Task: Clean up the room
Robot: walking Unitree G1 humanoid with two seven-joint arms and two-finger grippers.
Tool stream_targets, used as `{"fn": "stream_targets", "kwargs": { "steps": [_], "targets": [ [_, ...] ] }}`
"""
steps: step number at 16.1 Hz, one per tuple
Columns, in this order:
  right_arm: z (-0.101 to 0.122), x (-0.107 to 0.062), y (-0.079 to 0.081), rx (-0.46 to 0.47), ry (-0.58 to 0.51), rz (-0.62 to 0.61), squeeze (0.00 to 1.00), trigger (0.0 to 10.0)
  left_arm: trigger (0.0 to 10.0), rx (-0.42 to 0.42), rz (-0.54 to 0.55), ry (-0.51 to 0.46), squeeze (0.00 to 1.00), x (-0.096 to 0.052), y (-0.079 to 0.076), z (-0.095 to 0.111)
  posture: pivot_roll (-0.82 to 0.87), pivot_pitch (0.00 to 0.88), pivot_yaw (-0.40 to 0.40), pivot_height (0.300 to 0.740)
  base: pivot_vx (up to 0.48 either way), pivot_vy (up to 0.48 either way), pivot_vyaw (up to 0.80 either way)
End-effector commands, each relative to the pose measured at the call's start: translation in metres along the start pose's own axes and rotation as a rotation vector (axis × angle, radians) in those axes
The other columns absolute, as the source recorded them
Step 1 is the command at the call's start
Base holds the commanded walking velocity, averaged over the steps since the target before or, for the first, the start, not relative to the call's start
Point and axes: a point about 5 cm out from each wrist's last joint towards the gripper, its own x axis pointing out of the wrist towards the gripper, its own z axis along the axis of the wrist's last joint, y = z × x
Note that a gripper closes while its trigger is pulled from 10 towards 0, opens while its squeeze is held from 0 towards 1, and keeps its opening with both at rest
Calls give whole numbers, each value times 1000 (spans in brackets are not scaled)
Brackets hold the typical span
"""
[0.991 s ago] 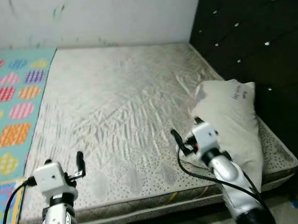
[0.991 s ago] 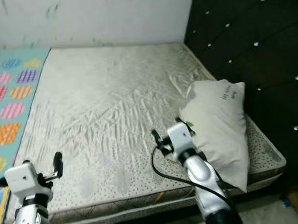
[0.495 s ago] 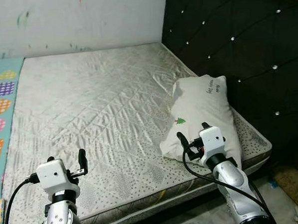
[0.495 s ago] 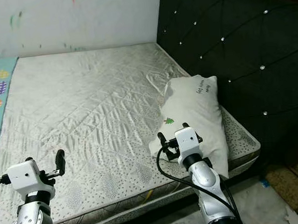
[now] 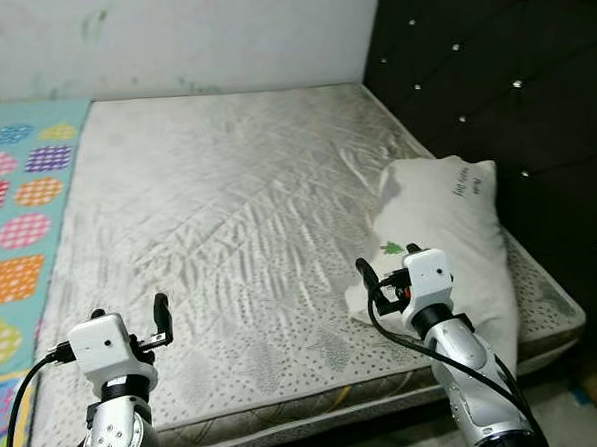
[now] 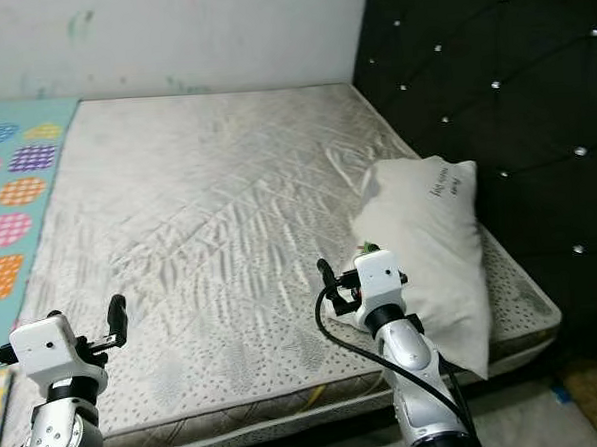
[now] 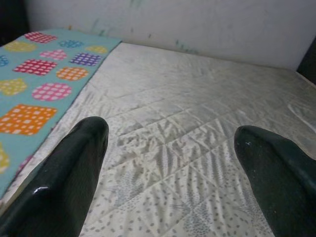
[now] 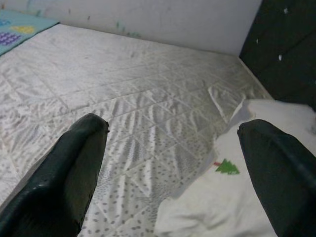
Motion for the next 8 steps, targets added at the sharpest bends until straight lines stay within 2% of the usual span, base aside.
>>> {"fn": "stream_targets", "kwargs": {
  "steps": [1, 4, 8],
  "targets": [
    [3, 1, -9, 9, -2, -32, 0, 10000, 10000, 3, -6, -8, 0, 3, -2, 4, -91, 0, -24, 740, 0, 0, 0],
    [9, 7, -12, 2, -15, -35, 0, 10000, 10000, 5, -15, -14, 0, 5, -5, 6, -93, 0, -23, 740, 0, 0, 0],
    [12, 12, -8, 4, -21, -22, 0, 10000, 10000, 8, -20, -9, 0, 6, -6, 5, -90, 0, -22, 740, 0, 0, 0]
  ]
}}
